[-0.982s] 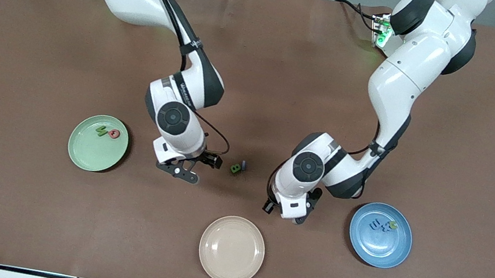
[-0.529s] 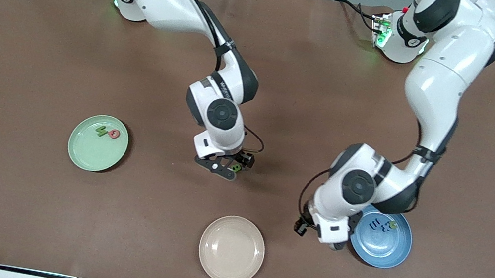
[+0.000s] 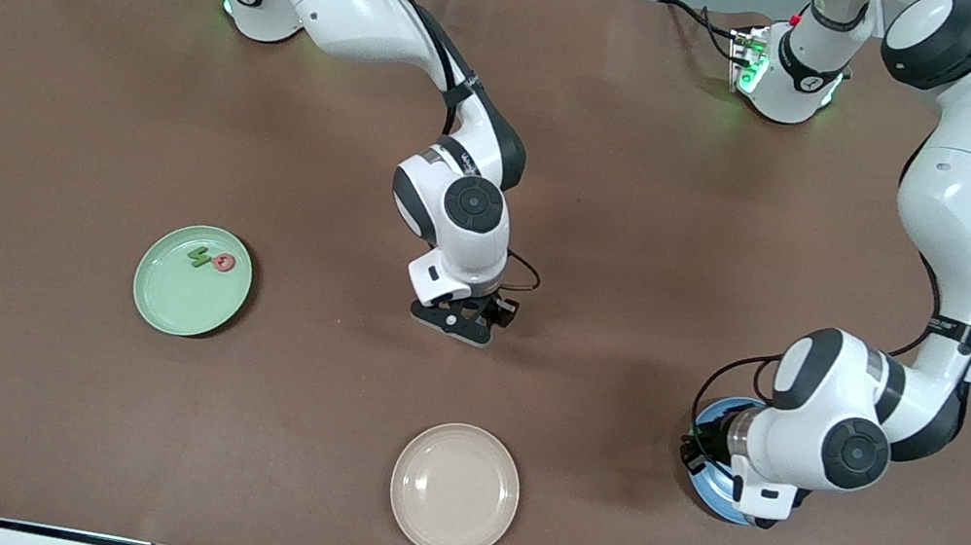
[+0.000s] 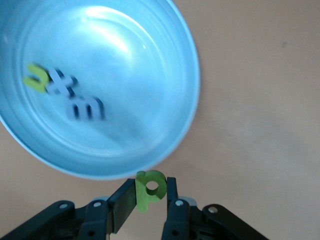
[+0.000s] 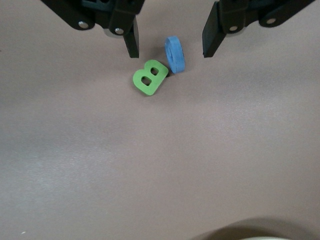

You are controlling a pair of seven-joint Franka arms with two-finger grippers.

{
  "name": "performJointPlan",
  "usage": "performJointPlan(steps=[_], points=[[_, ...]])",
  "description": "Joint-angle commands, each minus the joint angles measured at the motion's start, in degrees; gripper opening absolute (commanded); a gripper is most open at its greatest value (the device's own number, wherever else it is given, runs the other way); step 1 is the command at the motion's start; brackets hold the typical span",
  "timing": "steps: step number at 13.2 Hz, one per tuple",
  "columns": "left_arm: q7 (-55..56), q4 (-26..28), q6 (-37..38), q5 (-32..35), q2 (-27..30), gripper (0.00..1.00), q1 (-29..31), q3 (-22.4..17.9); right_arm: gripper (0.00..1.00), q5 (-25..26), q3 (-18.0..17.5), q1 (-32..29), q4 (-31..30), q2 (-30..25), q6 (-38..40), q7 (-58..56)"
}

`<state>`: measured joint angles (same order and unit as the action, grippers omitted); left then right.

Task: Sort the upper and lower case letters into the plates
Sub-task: 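Put the blue c on the green plate while the left gripper drops p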

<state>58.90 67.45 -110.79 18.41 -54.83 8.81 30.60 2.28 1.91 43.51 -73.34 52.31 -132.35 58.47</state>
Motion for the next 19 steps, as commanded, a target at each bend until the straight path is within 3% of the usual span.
performJointPlan(steps=[1, 2, 5, 6, 8, 9, 10, 13, 16, 19], points=[[-7.54, 6.01, 0.49, 3.19, 3.24, 0.01, 2.96, 0.69, 0.55, 2.02, 0.64, 0.87, 1.44, 1.65, -1.42, 1.04], [-8.44, 7.33, 0.23, 4.78, 3.50, 0.01, 3.83, 0.69, 0.49, 2.02, 0.64, 0.87, 1.44, 1.74, -1.59, 1.04], [-9.58, 11.02, -0.39, 7.78, 4.64, 0.07, 5.07, 0.78, 0.17, 2.55, 0.64, 1.22, 1.27, 1.83, -1.60, 1.04], [-10.46, 11.64, -0.39, 8.04, 5.08, 0.19, 5.60, 0.78, 0.02, 2.55, 0.64, 1.22, 1.27, 1.83, -1.60, 1.12], [-10.56, 11.65, -0.31, 8.13, 5.61, 0.82, 5.51, 0.78, 0.00, 2.46, 0.55, 0.70, 1.27, 1.48, -1.16, 0.86], [-10.56, 11.65, 0.22, 8.13, 6.48, 0.95, 5.51, 0.87, 0.00, 2.37, 0.64, -0.26, 1.27, 0.35, -0.63, 0.16], [-10.73, 11.65, 0.48, 8.13, 7.36, 1.00, 5.34, 1.48, 0.00, 2.11, 0.55, -2.10, 0.92, -1.23, 1.63, -2.19], [-13.00, 10.95, 0.49, 8.13, 9.73, 1.00, 5.69, 3.50, 0.00, -0.16, -0.06, -9.12, -2.84, -8.78, 11.48, -16.49], [-22.57, 10.59, 0.49, 8.05, 16.05, 1.00, 6.65, 3.15, 0.00, -2.45, -0.07, -17.91, -17.67, -20.46, 10.62, -35.21], [-26.02, 10.42, 0.49, 7.43, 20.37, 1.00, 7.53, 3.24, 0.00, -2.46, 0.02, -25.82, -26.83, -26.11, 9.40, -49.19]])
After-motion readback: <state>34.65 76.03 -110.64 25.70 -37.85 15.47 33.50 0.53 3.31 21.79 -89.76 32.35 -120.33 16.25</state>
